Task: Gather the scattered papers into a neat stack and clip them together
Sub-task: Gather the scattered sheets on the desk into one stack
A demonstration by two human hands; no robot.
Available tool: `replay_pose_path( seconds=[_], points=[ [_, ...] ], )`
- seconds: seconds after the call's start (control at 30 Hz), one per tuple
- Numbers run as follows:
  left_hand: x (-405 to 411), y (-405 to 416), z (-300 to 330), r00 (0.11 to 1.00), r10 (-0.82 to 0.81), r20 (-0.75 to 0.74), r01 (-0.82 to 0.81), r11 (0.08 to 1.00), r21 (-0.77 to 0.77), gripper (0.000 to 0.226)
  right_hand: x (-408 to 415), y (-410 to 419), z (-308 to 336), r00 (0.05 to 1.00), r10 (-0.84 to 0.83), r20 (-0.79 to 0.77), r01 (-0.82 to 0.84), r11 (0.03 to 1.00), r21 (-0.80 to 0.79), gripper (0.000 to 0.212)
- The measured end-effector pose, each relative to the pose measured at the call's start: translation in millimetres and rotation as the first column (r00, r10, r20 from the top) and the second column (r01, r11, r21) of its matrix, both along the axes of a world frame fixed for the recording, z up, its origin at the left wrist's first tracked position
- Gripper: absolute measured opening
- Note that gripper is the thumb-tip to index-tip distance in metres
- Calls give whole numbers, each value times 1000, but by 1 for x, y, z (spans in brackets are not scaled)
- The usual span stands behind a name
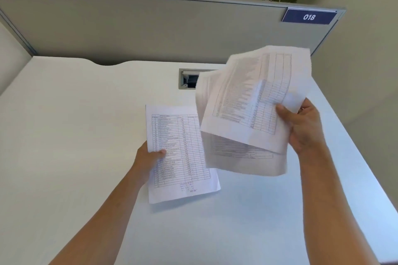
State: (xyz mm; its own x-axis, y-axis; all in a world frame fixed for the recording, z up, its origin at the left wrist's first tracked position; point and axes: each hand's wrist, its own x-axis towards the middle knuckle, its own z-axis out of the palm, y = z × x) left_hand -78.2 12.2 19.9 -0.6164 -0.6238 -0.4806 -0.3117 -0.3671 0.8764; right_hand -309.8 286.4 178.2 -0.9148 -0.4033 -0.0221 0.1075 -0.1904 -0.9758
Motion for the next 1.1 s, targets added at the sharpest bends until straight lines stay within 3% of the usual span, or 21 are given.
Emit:
replay_pose_path(
  seconds=[0.1, 0.3, 0.4, 0.6, 0.77, 0.9, 1.1],
  points=[
    [0, 5, 1, 1000, -31, 1, 31, 999, 41, 40, 5, -16, -24, 990, 49, 133, -36, 995, -94, 35],
    [4, 4, -3, 995, -103, 12, 101, 985, 142, 47, 34, -42, -107, 957, 56, 283, -125, 965, 232, 39],
    [4, 9, 3, 990, -142, -2, 141, 978, 152, 40, 50, -50, -136, 943, 79, 322, -184, 933, 309, 50],
    [5, 14, 3, 998, 4, 64, -19, 973, 229, 19, 72, -66, -162, 978, 87, 188, -173, 838, 517, 34],
    [4, 9, -3, 993, 15, 114, -46, 958, 282, 47, 76, -70, -159, 976, 90, 200, -191, 793, 579, 28],
    [2, 4, -11, 993, -84, 85, 70, 985, 156, 45, 72, -72, -156, 981, 133, 140, -193, 719, 667, 23],
    [-1, 14, -13, 995, -65, 70, 60, 995, 73, 52, 79, -78, -163, 959, 285, 8, -169, 545, 821, 19]
  ],
)
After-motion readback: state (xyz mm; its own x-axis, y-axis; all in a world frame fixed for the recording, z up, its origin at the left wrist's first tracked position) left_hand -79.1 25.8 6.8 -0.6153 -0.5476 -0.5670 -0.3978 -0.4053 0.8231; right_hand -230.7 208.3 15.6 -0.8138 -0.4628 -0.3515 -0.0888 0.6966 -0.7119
